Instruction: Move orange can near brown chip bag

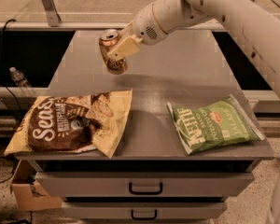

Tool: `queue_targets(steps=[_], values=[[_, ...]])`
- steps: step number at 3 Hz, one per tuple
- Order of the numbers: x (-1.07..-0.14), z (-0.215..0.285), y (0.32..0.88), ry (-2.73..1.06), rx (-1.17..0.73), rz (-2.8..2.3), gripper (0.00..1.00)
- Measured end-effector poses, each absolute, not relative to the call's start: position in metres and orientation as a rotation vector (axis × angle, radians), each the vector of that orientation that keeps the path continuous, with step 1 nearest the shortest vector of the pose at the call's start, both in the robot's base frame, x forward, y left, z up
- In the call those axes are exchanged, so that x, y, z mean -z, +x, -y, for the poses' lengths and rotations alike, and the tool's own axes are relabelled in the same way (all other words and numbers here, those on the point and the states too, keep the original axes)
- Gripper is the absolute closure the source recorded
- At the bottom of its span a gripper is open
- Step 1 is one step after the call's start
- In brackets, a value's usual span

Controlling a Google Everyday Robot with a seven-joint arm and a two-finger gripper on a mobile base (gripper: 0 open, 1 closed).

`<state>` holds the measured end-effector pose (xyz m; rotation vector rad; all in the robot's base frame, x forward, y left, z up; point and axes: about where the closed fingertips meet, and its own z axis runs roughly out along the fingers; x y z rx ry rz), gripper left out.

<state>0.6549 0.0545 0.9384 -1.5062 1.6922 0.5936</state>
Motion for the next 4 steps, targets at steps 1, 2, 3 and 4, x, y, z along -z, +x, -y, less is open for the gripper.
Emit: queue_targets(steps=[1, 2, 3, 4], values=[[-0.938, -0.055, 0.655, -1.506, -0.594, -1.692, 1.00], [-0.937, -0.060, 0.649, -1.532, -0.606, -1.686, 1.00], [-0.935, -0.080, 0.628, -1.610, -0.645, -1.656, 1.00], [-0.929, -0.101, 0.604, -1.682, -0.692, -1.608, 1.00]])
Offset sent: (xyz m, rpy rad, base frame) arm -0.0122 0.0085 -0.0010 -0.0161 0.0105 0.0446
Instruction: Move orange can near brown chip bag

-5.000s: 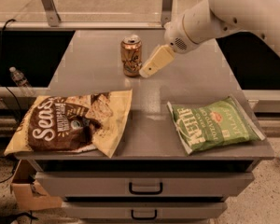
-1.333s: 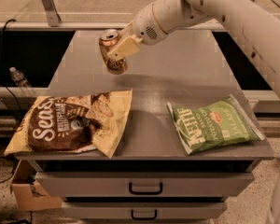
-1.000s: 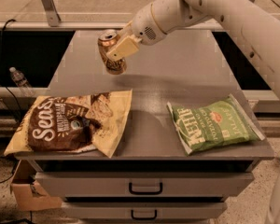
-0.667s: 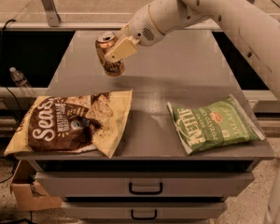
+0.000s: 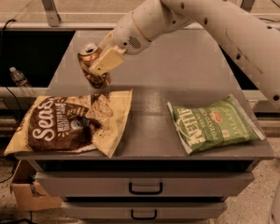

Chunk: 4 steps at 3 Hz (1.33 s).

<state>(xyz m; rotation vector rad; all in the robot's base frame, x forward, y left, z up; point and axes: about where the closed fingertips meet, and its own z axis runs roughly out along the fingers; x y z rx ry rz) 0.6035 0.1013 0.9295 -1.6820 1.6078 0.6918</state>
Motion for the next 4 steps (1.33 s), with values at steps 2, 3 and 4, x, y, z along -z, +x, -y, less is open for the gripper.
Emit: queue_targets(steps=[2, 3, 4], values=[[-0.909, -0.124, 0.575, -1.725, -0.784, -1.547, 1.00], [-0.905, -0.128, 0.568, -1.732, -0.811, -1.534, 0.98], [-0.904, -0.130, 0.567, -1.736, -0.813, -1.533, 0.76]])
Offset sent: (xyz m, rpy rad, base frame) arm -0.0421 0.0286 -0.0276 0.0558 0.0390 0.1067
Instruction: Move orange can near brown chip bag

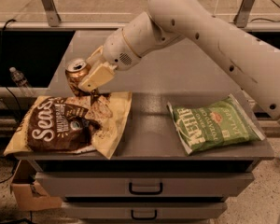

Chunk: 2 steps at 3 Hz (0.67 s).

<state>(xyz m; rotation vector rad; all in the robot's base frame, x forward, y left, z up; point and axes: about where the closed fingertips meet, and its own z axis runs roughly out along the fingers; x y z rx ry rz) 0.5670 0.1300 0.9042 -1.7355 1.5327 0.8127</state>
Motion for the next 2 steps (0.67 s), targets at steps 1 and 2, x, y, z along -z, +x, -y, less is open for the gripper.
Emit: queue_targets(steps=[1, 2], values=[[-0.9037, -0.1319, 0.5660, -1.739, -0.815, -1.531, 0.53], [-0.9031, -0.1338, 0.5650, -1.743, -0.818, -1.529, 0.30]])
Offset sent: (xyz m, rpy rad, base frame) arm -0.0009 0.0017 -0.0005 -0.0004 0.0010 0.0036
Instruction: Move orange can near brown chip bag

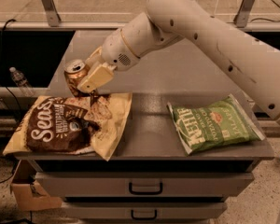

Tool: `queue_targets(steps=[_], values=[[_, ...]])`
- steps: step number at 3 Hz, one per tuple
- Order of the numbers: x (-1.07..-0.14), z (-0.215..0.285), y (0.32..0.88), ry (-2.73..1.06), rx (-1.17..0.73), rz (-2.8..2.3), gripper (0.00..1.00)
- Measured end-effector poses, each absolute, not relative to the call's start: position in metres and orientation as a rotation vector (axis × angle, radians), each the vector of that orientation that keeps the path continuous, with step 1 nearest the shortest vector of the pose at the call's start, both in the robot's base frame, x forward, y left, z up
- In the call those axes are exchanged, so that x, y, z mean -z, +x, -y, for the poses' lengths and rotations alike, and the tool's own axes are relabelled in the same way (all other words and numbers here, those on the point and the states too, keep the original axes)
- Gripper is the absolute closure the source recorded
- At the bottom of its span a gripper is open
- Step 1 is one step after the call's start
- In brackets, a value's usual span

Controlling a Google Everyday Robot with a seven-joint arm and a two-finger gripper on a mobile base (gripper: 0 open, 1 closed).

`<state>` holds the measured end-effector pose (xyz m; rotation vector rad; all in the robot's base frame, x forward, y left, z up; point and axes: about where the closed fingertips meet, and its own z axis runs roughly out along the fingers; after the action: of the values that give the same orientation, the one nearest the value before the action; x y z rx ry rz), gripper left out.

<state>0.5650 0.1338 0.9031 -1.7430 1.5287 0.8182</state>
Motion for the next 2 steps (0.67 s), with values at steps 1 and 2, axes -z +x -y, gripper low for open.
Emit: queue_targets(steps=[1, 2], values=[[-0.9025, -0.1357, 0.5639, -1.747, -0.821, -1.527, 0.07], [-0.9021, -0.1372, 0.5632, -1.750, -0.823, -1.525, 0.00]])
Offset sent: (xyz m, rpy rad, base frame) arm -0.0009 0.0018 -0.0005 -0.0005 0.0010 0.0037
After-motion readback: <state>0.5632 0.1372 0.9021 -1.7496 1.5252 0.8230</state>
